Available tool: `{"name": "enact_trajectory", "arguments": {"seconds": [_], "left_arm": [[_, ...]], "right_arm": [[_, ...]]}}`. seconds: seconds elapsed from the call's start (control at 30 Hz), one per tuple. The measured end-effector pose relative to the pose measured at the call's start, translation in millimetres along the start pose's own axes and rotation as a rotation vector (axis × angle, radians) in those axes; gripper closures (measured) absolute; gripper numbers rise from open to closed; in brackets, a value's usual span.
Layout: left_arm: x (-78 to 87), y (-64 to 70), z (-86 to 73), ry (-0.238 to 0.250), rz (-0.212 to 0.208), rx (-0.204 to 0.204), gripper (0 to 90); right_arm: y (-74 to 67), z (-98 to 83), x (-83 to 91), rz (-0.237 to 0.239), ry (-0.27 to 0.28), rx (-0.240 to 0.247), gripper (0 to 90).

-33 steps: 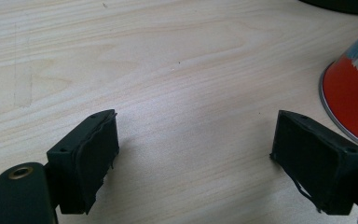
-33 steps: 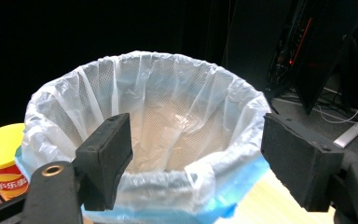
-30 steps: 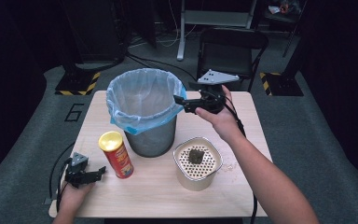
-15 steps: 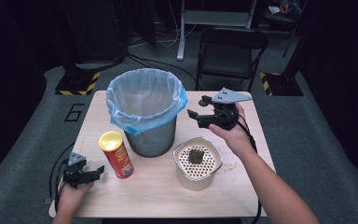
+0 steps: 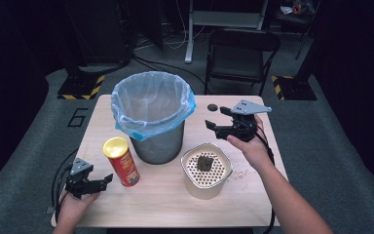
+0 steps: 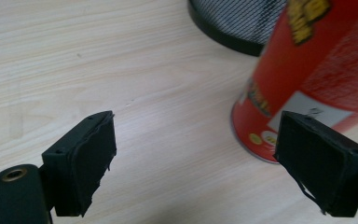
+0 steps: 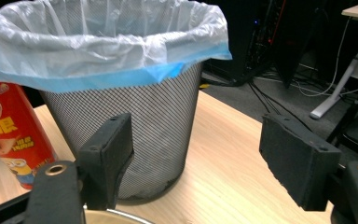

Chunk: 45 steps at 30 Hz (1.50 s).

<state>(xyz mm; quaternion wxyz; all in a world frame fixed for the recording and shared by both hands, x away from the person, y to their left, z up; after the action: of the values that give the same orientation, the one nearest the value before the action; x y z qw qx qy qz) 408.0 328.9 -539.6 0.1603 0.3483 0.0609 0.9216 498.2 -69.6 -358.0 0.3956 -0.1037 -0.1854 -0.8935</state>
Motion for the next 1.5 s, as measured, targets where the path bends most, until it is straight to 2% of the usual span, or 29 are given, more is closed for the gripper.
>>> {"name": "enact_trajectory", "arguments": {"seconds": [0.07, 0.2, 0.37, 0.57, 0.9, 1.07, 1.13, 1.27, 1.3, 1.5], "left_arm": [[3.6, 9.4, 1.0, 0.001, -0.032, 0.011, 12.0], [8.0, 19.2, 2.6, 0.003, -0.055, -0.002, 11.9], [15.6, 39.1, 5.7, 0.009, -0.101, -0.024, 11.8], [16.5, 53.4, 13.8, 0.024, -0.148, -0.016, 11.8], [8.4, 66.1, 21.0, 0.035, -0.174, -0.026, 12.5], [4.1, 68.5, 23.1, 0.040, -0.173, -0.038, 13.4], [1.4, 71.9, 25.0, 0.045, -0.185, -0.033, 13.9], [0.0, 74.0, 26.7, 0.054, -0.182, -0.036, 14.4], [-0.8, 74.4, 27.9, 0.067, -0.175, -0.048, 14.5], [-2.9, 74.3, 26.9, 0.067, -0.175, -0.049, 15.8]], "right_arm": [[1.1, -4.5, 2.6, -0.008, -0.013, -0.001, 25.5], [1.4, -8.2, 5.4, -0.011, -0.015, -0.006, 25.5], [2.5, -17.4, 11.6, -0.018, -0.023, -0.009, 25.5], [5.4, -26.3, 16.4, -0.029, -0.026, -0.009, 25.5], [6.5, -43.0, 22.0, -0.036, -0.047, -0.041, 25.5], [6.2, -49.9, 22.8, -0.038, -0.056, -0.042, 25.5], [6.5, -55.3, 23.4, -0.043, -0.064, -0.039, 25.5], [7.4, -59.9, 25.1, -0.045, -0.064, -0.051, 25.5], [8.4, -63.2, 26.4, -0.049, -0.065, -0.059, 25.5], [10.7, -71.3, 28.8, -0.055, -0.071, -0.071, 25.5]]}}
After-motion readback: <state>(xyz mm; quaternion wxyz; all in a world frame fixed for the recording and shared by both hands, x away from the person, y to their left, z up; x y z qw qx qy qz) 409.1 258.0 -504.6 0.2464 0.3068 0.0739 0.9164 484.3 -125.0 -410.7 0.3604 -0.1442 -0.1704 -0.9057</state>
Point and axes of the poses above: each handheld gripper's, and its own axes: x roughly backward along the jaws, z roughly out of its top, y roughly to its right, the point moved 9 cm from there along -x, roughly forward along the jaws, and after that the axes turned 13 degrees about x, right-handed, at the moved point
